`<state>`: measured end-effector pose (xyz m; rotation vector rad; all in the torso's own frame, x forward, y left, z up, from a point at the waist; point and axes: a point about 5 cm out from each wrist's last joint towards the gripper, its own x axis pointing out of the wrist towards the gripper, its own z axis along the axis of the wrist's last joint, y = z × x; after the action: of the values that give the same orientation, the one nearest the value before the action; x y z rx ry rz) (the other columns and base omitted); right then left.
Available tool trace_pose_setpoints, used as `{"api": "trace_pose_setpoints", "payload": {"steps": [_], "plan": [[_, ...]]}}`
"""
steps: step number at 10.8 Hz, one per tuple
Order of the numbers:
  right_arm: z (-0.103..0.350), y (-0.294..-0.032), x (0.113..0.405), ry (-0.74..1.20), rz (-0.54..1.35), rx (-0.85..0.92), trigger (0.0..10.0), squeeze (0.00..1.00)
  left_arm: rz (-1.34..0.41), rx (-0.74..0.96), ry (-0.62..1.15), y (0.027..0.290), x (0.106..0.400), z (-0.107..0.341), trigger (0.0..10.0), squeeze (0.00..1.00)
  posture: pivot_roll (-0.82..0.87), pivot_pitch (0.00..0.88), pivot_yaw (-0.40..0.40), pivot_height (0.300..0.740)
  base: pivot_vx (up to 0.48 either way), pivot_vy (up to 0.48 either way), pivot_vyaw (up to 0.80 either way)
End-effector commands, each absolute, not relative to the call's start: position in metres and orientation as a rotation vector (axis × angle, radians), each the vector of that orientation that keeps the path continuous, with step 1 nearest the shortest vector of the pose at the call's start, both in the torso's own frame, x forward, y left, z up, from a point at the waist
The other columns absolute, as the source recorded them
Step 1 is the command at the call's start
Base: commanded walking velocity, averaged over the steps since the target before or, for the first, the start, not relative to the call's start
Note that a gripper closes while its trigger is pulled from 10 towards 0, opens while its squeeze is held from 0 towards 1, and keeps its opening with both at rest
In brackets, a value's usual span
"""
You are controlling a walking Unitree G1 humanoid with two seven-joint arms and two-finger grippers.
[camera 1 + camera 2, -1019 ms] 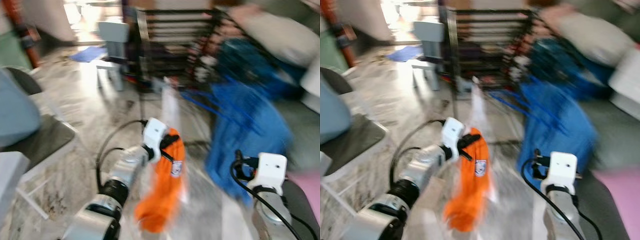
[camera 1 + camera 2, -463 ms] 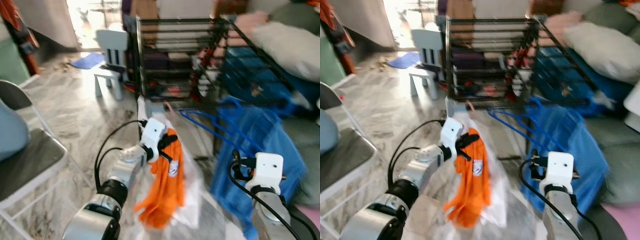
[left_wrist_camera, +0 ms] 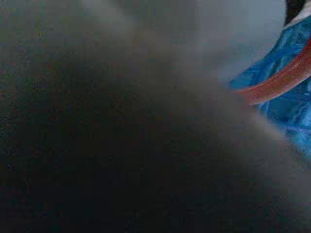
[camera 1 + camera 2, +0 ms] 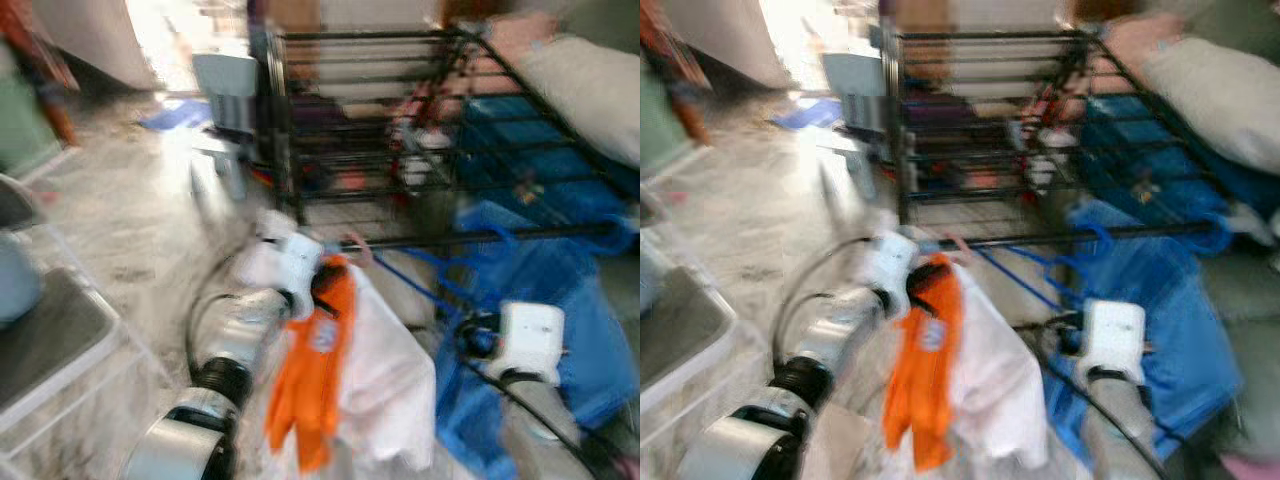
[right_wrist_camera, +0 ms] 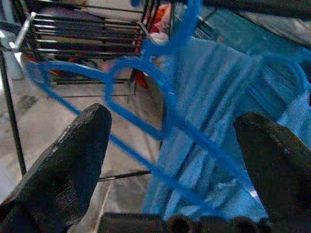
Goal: Hang hanger
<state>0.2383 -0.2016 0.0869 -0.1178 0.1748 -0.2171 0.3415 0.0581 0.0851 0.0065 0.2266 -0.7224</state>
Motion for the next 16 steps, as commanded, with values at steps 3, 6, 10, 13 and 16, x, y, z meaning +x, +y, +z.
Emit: {"api": "trace_pose_setpoints", "payload": {"steps": [3, 6, 10, 13, 16], "plan": [[0.088, -0.203, 0.238, 0.169, -0.198, -0.109, 10.0, 0.00, -0.721, 0.030, 0.216, 0.061, 0.344, 0.089, 10.0, 0.00, -0.02, 0.000, -0.041, 0.740, 0.000, 0.000, 0.00], [0.089, -0.211, 0.235, 0.170, -0.210, -0.132, 10.0, 0.00, -0.717, 0.045, 0.218, 0.061, 0.344, 0.088, 10.0, 0.00, -0.02, 0.000, -0.041, 0.740, 0.000, 0.000, 0.00], [0.089, -0.251, 0.224, 0.257, -0.138, -0.209, 10.0, 0.00, -0.724, 0.059, 0.224, 0.060, 0.343, 0.087, 10.0, 0.00, -0.03, 0.000, -0.023, 0.740, 0.000, 0.000, 0.00], [0.091, -0.275, 0.230, 0.334, 0.008, -0.362, 10.0, 0.00, -0.727, 0.065, 0.231, 0.060, 0.343, 0.087, 10.0, 0.00, -0.03, 0.000, -0.019, 0.740, 0.000, 0.000, 0.00], [0.079, -0.283, 0.236, 0.451, 0.186, -0.313, 10.0, 0.00, -0.723, 0.074, 0.240, 0.061, 0.343, 0.086, 10.0, 0.00, -0.03, 0.001, -0.017, 0.740, 0.000, 0.000, 0.00]]}}
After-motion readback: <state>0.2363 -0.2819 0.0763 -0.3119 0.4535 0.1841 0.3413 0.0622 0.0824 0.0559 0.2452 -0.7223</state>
